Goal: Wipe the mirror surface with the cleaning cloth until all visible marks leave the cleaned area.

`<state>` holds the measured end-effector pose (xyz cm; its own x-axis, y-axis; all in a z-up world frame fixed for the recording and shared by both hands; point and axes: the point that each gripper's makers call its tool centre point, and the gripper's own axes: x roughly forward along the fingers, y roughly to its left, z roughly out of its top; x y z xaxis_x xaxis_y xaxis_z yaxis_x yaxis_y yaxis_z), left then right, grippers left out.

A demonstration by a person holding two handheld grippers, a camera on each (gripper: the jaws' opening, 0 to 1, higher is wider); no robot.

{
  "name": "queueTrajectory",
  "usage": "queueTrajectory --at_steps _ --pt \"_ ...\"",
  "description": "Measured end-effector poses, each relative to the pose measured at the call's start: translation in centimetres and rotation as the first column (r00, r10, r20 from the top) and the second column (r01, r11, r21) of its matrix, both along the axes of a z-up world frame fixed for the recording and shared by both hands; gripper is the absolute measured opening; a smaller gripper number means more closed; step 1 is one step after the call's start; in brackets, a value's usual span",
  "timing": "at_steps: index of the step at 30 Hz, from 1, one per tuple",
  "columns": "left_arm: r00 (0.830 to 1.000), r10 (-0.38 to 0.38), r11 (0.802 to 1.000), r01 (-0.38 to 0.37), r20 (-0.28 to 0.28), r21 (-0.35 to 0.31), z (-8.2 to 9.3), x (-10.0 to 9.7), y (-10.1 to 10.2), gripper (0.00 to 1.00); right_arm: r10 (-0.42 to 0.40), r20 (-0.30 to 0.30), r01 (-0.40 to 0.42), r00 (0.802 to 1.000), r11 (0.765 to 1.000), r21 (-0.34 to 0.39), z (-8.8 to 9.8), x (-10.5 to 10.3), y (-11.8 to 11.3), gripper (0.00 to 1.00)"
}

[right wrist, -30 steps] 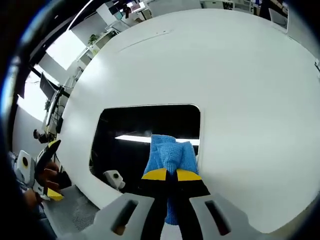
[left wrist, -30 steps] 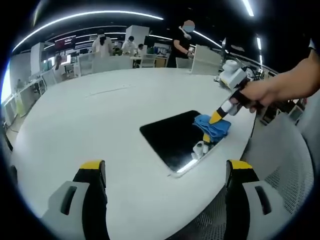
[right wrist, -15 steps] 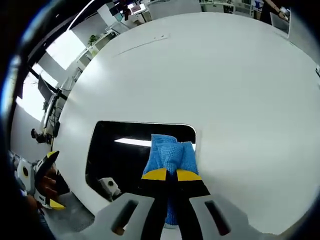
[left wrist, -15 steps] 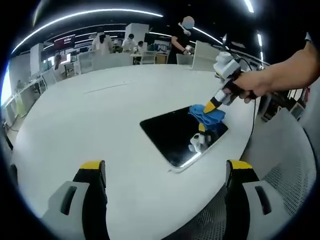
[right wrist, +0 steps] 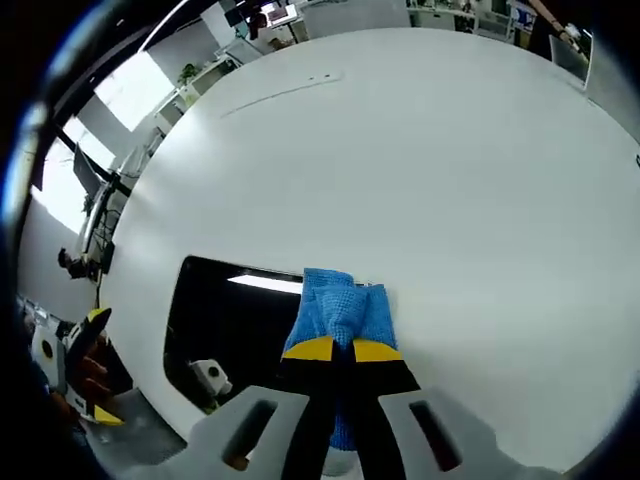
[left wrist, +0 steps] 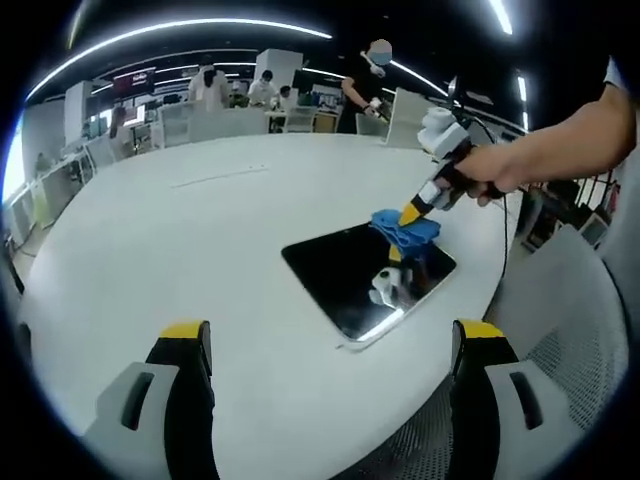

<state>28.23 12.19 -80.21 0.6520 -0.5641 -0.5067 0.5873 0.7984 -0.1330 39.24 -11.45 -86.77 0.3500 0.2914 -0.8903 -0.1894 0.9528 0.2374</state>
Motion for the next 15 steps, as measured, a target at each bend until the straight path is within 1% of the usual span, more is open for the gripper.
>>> queueTrajectory --at_steps 3,9,15 --pt "1.000 -0.008 1.000 0.008 0.004 0.000 0.1 -0.1 -0.2 0.99 0.004 0.002 -0.004 1.000 1.000 -0.006 0.0 0.6 -0.1 0.00" --pt "1.000 0.002 1.000 -0.002 0.002 0.008 0.0 0.0 0.1 0.99 0.003 0.005 -0.003 1.000 1.000 -0.010 0.0 1.4 -0.3 0.00" --pt "1.000 0.011 1.000 -0.011 0.007 0.003 0.1 0.1 0.2 0.99 -0.007 -0.004 0.007 1.000 1.000 -0.005 -0.4 2.2 -0.5 0.00"
